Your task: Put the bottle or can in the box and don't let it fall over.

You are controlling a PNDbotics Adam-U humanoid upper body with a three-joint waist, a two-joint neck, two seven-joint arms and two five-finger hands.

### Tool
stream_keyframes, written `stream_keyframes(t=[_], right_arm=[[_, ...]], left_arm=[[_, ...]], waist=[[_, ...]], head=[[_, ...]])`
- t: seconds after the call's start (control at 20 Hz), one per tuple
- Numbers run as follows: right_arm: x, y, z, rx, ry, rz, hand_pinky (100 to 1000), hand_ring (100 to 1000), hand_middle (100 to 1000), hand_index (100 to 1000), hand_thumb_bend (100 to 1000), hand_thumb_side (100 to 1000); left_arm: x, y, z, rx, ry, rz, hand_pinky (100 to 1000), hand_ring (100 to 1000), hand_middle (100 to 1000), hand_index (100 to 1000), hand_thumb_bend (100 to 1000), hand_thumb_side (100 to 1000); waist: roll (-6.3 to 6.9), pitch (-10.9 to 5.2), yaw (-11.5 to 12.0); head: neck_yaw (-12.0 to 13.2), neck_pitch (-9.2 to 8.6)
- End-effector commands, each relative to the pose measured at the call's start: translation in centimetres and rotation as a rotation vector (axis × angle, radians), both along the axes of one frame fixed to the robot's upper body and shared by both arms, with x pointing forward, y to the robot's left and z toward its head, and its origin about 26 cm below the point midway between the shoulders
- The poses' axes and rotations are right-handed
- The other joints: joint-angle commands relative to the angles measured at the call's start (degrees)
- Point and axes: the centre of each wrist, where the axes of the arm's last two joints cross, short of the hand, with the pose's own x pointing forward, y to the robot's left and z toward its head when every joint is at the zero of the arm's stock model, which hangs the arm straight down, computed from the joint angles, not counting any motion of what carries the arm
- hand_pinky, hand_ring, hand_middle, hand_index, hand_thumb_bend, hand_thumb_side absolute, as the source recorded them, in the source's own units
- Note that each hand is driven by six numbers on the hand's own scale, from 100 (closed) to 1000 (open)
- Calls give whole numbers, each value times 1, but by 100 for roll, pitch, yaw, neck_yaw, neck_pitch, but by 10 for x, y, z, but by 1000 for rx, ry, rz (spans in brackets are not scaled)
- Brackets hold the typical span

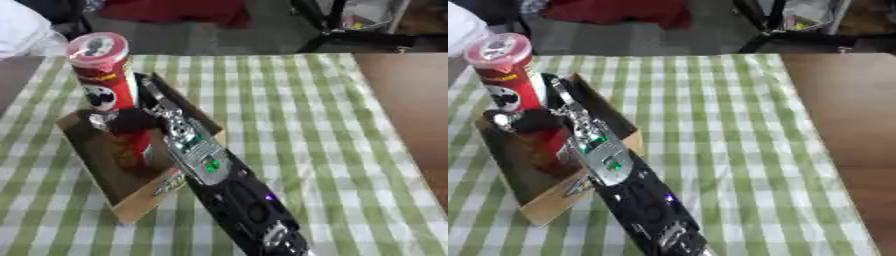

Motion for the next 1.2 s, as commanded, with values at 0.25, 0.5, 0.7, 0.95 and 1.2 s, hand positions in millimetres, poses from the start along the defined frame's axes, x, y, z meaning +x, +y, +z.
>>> stream_keyframes(t=[0.25, 0.5, 0.7, 0.95, 1.2], right_arm=[[2, -5, 15, -85, -83, 24, 1000, 999, 1000, 941, 1000, 541], [4, -9, 18, -106, -96, -7, 1000, 1000, 1000, 961, 1000, 541], [6, -15, 24, -98, -107, -22, 1000, 1000, 1000, 964, 1000, 541], [8, -24, 36, -74, -128, -34, 1000, 996, 1000, 963, 1000, 541], [10, -34, 47, -65, -141, -30, 1000, 1000, 1000, 971, 1000, 541]], left_arm=[[-1, 5, 9, 21, -25, 9, 837, 972, 750, 763, 519, 617], [-1, 5, 9, 21, -25, 8, 836, 973, 751, 763, 521, 615], [-1, 6, 9, 22, -24, 9, 836, 973, 751, 763, 521, 615], [-1, 6, 8, 25, -23, 9, 836, 974, 751, 763, 520, 614], [-2, 7, 8, 28, -21, 10, 836, 975, 751, 763, 519, 614]], waist=[[48, -77, -9], [46, -80, -20], [48, -91, -39], [59, -119, -71], [71, -142, -107]], head=[[9, -48], [14, -51], [30, -50], [38, -44], [52, -34]])
